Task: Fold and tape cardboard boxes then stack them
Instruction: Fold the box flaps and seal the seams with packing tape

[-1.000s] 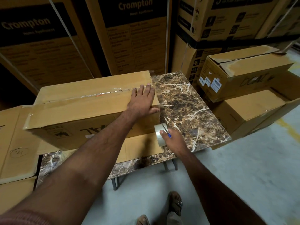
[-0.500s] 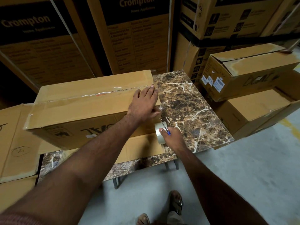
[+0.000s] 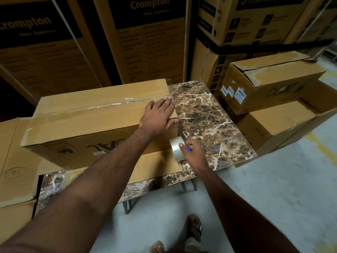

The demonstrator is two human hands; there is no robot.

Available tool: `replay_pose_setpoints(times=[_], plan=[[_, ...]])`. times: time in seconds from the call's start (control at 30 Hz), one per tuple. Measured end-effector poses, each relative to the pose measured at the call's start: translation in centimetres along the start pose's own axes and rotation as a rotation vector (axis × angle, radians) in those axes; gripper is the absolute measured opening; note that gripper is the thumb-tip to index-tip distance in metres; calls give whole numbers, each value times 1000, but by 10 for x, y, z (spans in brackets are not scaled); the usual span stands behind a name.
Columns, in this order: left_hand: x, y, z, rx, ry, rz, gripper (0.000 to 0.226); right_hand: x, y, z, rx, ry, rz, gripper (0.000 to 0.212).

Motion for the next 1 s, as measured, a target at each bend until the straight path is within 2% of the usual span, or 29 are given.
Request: replay_pose_setpoints(times=[0.1,0.27,0.33,0.43,0.47,0.57,0.63,0.73,0.87,0.93,1.0], plan=[[-2,1,3,17,17,-22,73,3,-11,-3,-23,-3,46,25],[-4,-3,0,5,12,-42,75,-1,-24,-18,-2,-14,-18,22],[6,-10,8,70,-21,55,73,3,-32,-25,65,-84,-47,15],[39,-13,30,344,-54,304,47,11,-40,-32,127,-234,-77,12],[49,-10,38,456,-81,302,41,14,-43,-34,122,-261,-64,12],[63,16,63,796,-175,93,40,18,-46,-32,231,-298,-26,14],[70,30,73,1108,-254,27,34,21,-44,-29,325,-315,-23,16],[81,33,71,1555,-378,-70,23,27,-42,-36,226,-317,-134,18],[93,28,64,1705,-381,-197,27,33,-57,-50,-202,-10,-356,36],[99,27,67,1772,-389,-242,27,32,-62,-48,-280,56,-447,34],[103,27,68,1785,-407,-246,28,28,-63,-47,-250,45,-519,29]])
Point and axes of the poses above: each hand's wrist, its own x-axis away from the middle knuckle, its own y-axis out of the palm, z = x × y, the point moved 2 cm from there along -x, towards the middle knuckle, and after that the axes turned 5 degrees about -y, right-handed, at the moved point
